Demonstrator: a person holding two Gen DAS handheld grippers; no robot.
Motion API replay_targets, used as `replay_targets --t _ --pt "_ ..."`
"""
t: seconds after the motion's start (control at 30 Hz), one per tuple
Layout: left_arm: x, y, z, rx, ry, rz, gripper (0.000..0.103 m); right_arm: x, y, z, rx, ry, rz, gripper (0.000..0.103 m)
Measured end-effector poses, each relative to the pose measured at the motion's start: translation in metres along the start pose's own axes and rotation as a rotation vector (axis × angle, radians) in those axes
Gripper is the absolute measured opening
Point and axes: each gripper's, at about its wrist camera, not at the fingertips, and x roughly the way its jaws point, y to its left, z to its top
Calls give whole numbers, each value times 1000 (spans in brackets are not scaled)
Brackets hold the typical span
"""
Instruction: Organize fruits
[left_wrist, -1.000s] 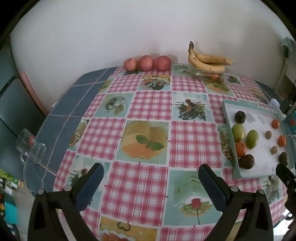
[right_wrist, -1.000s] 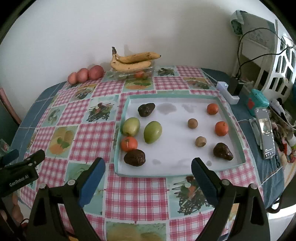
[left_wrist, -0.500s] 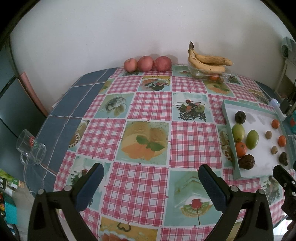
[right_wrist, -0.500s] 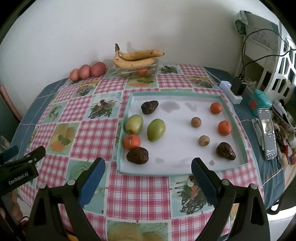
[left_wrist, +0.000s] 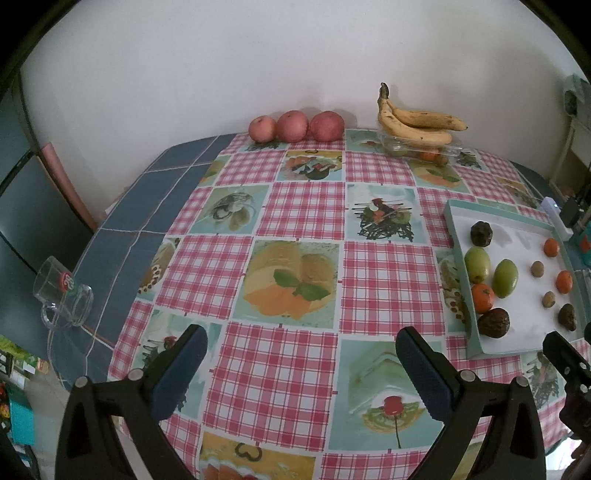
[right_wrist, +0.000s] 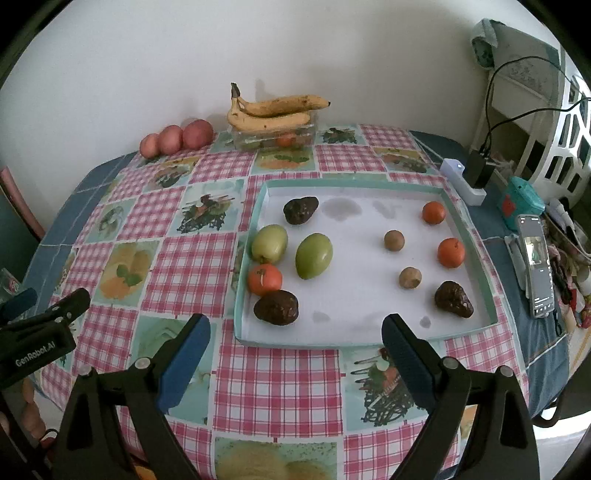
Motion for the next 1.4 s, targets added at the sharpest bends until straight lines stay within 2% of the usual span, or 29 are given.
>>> replay_targets --t 1.4 --pt "4 3 -2 -17 23 19 103 3 0 -1 -2 8 1 94"
